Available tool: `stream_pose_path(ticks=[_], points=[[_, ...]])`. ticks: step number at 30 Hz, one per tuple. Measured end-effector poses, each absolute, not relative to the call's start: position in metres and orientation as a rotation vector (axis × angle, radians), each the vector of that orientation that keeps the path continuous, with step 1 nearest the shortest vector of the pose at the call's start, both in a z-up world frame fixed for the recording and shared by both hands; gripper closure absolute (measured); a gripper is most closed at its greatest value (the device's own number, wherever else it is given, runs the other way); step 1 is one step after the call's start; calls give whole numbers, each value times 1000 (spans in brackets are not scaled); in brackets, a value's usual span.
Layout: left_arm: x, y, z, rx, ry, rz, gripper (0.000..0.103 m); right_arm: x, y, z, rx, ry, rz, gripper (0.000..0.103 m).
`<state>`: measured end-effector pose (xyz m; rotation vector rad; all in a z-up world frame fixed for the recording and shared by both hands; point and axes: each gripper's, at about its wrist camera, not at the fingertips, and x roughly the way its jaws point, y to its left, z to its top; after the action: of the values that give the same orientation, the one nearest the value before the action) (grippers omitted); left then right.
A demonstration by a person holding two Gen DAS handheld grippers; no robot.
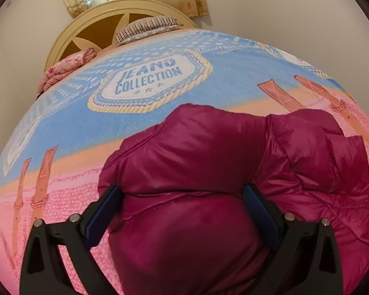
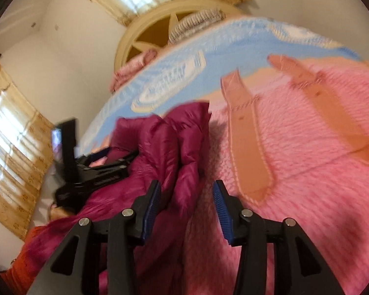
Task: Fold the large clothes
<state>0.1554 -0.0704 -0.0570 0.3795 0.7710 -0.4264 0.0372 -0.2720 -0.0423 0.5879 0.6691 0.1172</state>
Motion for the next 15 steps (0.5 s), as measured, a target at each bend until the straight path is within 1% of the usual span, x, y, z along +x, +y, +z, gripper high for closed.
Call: stream_pose_path(ticks=[2, 4, 5, 6, 8, 9, 10, 11, 12, 15], points=[[155, -71, -56, 388, 771, -419, 1, 22, -266, -32, 595, 637, 183, 58], [155, -72, -54, 398, 775, -409, 1, 13, -255, -31, 595, 655, 220, 58], [154, -73, -53, 404, 776, -403, 1, 11, -249, -37, 588, 701, 213, 60], [153, -74, -53, 412, 773, -398, 1, 11, -243, -48, 583, 750, 199, 64], [151, -75, -53, 427, 765, -393, 1, 9, -237, -70, 592, 802, 187, 69], [150, -75, -52, 430, 763, -394, 1, 8, -236, -85, 618, 833, 177, 69], [150, -76, -53, 436, 759, -394, 1, 6, -237, -94, 649, 836, 179, 70], [150, -76, -53, 437, 757, -391, 1, 1, -240, -100, 681, 799, 186, 71], [150, -77, -54, 437, 758, -391, 1, -1, -241, -103, 688, 782, 189, 73], [151, -78, -55, 437, 758, -390, 1, -5, -240, -105, 669, 760, 196, 74]])
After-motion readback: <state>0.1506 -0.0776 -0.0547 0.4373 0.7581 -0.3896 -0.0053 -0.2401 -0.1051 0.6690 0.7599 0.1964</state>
